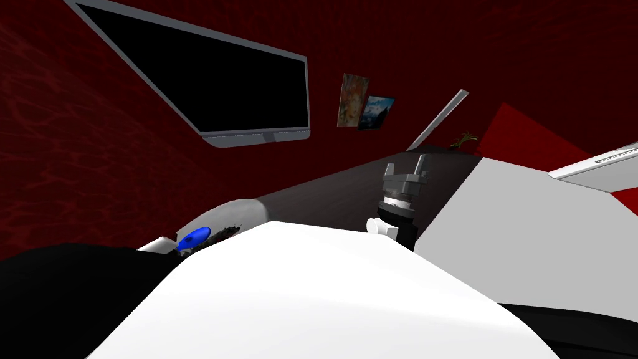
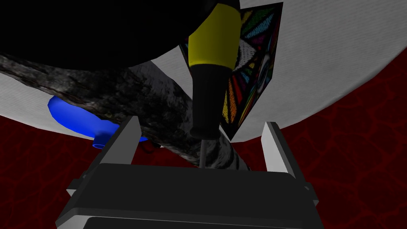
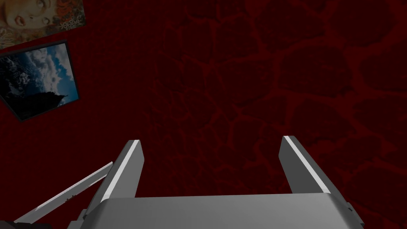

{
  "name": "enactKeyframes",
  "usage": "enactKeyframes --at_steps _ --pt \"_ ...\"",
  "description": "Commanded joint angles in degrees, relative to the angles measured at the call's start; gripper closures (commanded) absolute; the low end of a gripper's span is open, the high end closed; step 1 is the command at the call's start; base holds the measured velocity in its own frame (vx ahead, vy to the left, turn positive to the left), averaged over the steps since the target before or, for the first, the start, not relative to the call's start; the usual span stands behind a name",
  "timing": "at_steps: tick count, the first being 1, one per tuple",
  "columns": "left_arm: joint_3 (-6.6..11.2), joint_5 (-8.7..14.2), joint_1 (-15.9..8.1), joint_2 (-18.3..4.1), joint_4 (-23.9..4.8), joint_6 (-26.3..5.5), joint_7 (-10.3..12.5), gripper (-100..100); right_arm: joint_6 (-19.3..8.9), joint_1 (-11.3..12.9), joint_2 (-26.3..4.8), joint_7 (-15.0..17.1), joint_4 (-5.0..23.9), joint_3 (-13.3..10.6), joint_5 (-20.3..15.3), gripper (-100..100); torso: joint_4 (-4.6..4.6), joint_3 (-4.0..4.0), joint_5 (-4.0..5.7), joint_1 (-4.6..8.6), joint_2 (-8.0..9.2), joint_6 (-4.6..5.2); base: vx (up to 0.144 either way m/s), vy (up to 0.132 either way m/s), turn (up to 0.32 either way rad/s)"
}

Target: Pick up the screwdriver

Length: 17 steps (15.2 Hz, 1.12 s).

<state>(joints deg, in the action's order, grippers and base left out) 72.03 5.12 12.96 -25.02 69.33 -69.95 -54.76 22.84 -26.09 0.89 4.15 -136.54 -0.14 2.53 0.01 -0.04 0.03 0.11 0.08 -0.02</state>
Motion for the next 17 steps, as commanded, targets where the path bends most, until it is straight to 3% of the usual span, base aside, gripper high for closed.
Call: enactKeyframes --at_steps 1,5,6,7,8,9,13,14,15,16,17 --pt "0.00 0.0 0.0 0.0 0.0 0.0 0.0 100 0.0 0.0 0.0 0.0 0.0 0.0 0.0 0 0.00 0.00 0.00 0.00 0.00 0.00 0.005 -0.001 0.000" --pt "0.02 0.0 0.1 0.0 0.0 -0.1 0.0 100 0.0 0.0 0.0 0.0 0.0 0.0 0.0 0 0.04 -0.04 -0.05 -0.14 0.04 0.09 0.000 -0.001 0.007" --pt "-2.85 1.0 0.7 -0.6 1.3 -1.0 2.5 100 0.0 0.0 0.0 0.0 0.0 0.0 0.0 0 0.04 -0.04 -0.06 -0.15 0.04 0.09 -0.017 0.006 0.077" --pt "-2.86 1.0 0.7 -0.6 1.3 -1.0 2.5 100 0.0 0.0 0.0 0.0 0.0 0.0 0.0 0 0.05 -0.05 -0.03 -0.17 0.07 0.08 -0.026 0.013 0.068" --pt "-4.72 1.5 1.2 -0.8 2.3 -1.7 4.1 100 0.0 0.0 0.0 0.0 0.0 0.0 0.0 0 0.05 -0.07 -0.04 -0.20 0.10 0.07 -0.029 0.017 0.048" --pt "-4.72 1.5 1.2 -0.8 2.3 -1.7 4.1 100 0.0 0.0 0.0 0.0 0.0 0.0 0.0 0 0.06 -0.09 -0.03 -0.22 0.13 0.07 -0.026 0.015 0.030" --pt "-10.27 3.3 2.7 -1.5 5.4 -3.9 8.9 100 0.0 0.0 0.0 0.0 0.0 0.0 0.0 0 0.07 -0.11 -0.04 -0.20 0.16 0.07 -0.030 0.011 0.049" --pt "-10.30 3.3 2.7 -1.5 5.4 -3.9 8.9 100 0.0 0.0 0.0 0.0 0.0 0.0 0.0 0 0.07 -0.11 -0.05 -0.18 0.16 0.07 -0.022 0.007 0.030" --pt "-12.17 3.9 3.2 -1.7 6.5 -4.7 10.5 100 0.0 0.0 0.0 0.0 0.0 0.0 0.0 0 0.07 -0.10 -0.04 -0.18 0.15 0.07 -0.020 0.005 0.040" --pt "-12.17 3.9 3.2 -1.7 6.5 -4.7 10.5 100 0.0 0.0 0.0 0.0 0.0 0.0 0.0 0 0.06 -0.09 -0.04 -0.17 0.13 0.08 -0.018 0.004 0.030" --pt "-14.03 4.5 3.7 -2.0 7.5 -5.4 12.1 100 0.0 0.0 0.0 0.0 0.0 0.0 0.0 0 0.06 -0.08 -0.04 -0.17 0.12 0.08 -0.018 0.009 0.045"
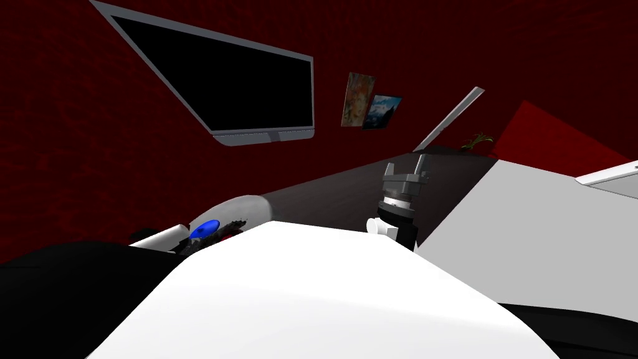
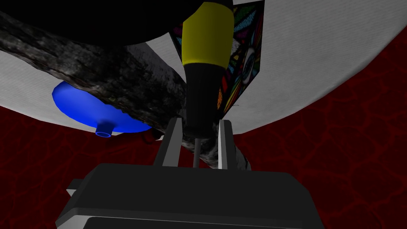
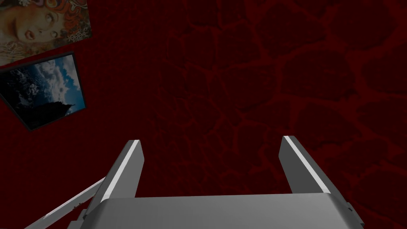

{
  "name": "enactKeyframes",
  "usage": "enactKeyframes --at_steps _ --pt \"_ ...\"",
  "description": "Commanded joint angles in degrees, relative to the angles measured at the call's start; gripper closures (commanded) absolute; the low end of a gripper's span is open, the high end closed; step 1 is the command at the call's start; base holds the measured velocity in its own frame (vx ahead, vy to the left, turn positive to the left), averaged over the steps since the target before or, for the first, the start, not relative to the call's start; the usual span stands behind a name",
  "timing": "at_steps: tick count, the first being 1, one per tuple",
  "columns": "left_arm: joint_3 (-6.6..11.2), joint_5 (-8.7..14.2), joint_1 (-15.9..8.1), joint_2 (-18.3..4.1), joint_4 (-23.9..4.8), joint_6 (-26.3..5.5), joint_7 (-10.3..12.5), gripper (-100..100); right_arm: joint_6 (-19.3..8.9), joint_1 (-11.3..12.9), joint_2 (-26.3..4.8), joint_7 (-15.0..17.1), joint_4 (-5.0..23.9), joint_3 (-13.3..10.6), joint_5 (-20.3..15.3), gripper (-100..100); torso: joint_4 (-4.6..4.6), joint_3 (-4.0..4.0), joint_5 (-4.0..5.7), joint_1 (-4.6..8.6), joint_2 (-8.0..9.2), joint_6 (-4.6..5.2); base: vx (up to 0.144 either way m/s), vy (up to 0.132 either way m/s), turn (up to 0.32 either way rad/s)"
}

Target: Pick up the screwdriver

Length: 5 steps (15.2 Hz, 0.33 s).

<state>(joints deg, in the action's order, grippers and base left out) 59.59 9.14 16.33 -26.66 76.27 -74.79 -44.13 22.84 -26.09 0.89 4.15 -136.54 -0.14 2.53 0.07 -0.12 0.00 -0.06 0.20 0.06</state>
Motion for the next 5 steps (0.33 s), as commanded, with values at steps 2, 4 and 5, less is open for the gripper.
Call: enactKeyframes --at_steps 2,4,5 --pt "-3.46 1.0 0.8 -0.6 1.6 -1.3 3.1 100 0.0 0.0 0.0 0.0 0.0 0.0 0.0 0 0.00 0.00 -0.01 0.00 0.00 0.00 -0.020 0.010 0.038" --pt "-5.32 1.6 1.3 -0.8 2.7 -2.1 4.7 100 0.0 0.0 0.0 0.0 0.0 0.0 0.0 0 0.00 -0.01 -0.01 0.00 0.02 -0.01 -0.027 0.009 0.057" --pt "-4.20 1.3 1.2 -0.5 2.5 -1.7 3.7 100 0.0 0.0 0.0 0.0 0.0 0.0 0.0 0 0.00 -0.01 0.00 0.01 0.02 0.00 -0.014 0.004 0.005"
